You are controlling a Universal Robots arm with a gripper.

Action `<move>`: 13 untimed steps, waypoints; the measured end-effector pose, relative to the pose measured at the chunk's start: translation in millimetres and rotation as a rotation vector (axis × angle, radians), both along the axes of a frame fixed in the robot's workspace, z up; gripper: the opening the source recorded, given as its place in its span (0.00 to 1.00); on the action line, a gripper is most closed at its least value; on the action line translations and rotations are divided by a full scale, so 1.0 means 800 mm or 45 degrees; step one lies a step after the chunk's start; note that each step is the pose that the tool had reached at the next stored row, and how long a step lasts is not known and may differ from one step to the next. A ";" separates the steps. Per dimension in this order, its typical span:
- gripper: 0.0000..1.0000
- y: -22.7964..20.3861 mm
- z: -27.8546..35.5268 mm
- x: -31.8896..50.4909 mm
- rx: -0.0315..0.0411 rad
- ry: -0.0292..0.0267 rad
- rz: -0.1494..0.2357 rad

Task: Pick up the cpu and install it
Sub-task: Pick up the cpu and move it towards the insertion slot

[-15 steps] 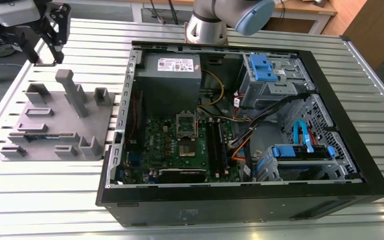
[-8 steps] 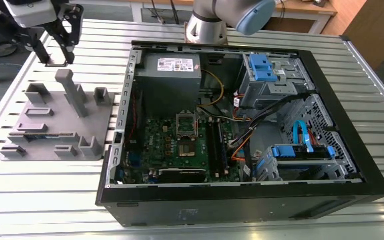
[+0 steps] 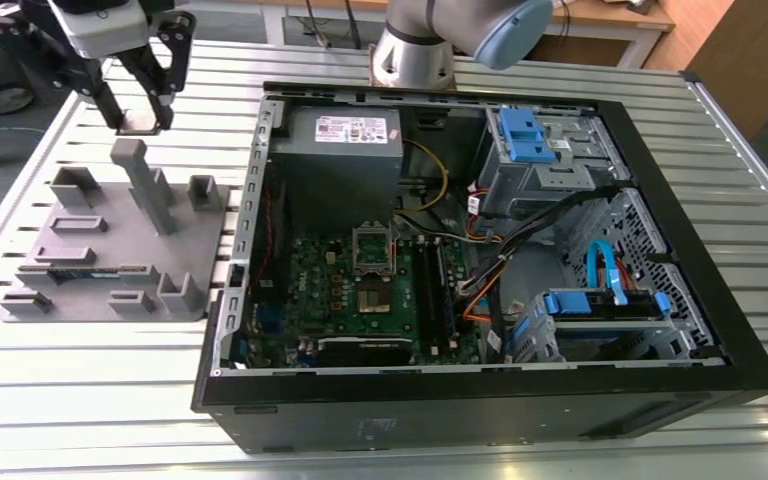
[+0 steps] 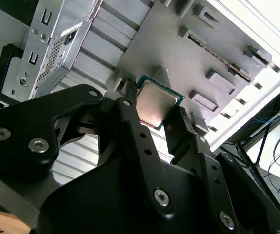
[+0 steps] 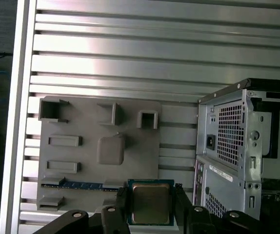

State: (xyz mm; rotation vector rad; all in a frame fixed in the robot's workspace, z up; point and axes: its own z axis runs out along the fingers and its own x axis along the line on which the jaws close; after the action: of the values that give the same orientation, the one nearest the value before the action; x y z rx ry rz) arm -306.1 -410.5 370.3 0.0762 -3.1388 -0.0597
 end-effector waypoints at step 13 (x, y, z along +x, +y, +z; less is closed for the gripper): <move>0.47 0.0000 -0.0008 0.032 0.0001 0.0000 0.000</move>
State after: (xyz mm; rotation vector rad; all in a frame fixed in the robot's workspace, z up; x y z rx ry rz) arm -280.8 -410.4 369.7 0.0761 -3.1387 -0.0598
